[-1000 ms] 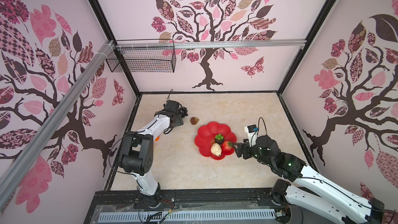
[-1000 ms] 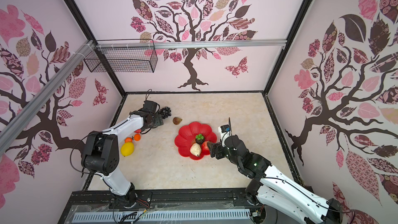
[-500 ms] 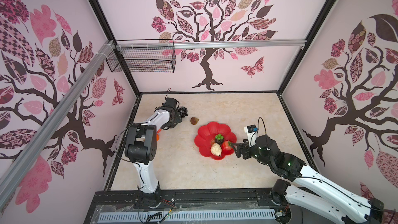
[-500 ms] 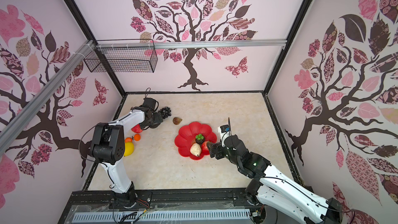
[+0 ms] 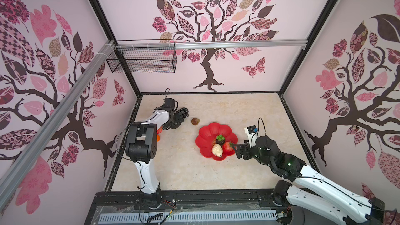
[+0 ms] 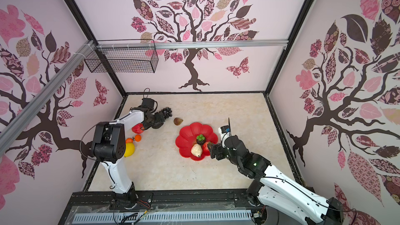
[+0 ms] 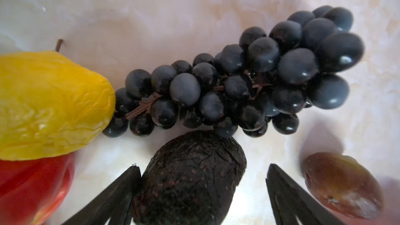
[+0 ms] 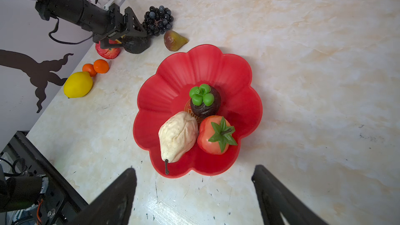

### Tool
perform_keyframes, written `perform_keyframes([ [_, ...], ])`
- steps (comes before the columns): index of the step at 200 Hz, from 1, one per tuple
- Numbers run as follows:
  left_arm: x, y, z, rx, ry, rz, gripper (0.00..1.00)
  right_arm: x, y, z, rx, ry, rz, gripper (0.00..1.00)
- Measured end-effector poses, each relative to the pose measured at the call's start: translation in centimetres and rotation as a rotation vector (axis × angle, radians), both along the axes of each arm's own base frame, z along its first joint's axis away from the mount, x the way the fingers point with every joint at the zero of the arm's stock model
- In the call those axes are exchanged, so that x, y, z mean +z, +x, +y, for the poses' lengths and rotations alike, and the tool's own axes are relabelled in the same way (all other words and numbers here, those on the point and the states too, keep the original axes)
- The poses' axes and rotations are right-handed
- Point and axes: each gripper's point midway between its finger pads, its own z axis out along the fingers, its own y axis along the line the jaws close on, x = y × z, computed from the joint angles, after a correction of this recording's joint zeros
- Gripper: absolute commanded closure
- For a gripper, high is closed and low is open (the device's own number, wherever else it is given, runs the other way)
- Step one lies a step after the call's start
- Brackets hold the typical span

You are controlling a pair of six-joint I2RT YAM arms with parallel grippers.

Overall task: Arrange fruit in a fruit bowl
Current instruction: Move the fruit to the top-left of the table.

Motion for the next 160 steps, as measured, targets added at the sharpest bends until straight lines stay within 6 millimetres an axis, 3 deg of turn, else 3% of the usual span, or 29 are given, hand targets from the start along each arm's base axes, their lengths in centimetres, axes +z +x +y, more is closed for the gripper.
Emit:
perform_keyframes([
  [49,0.8,-0.8,-3.0,-0.076,-0.021,-0.020,0.17,-1.3,-0.2,0.1,0.005,-0.011,0.027,0.11],
  [88,0.3,-2.3,-4.8,-0.118,-0.020,0.000,0.16,-1.4,-0.2,0.1,0.004,-0.011,0.032,0.11],
  [160,-0.1,-2.6,-4.2,-0.107,0.028,0.008,0.21,-1.5,-0.1,0.5,0.013,0.000,0.041,0.07],
])
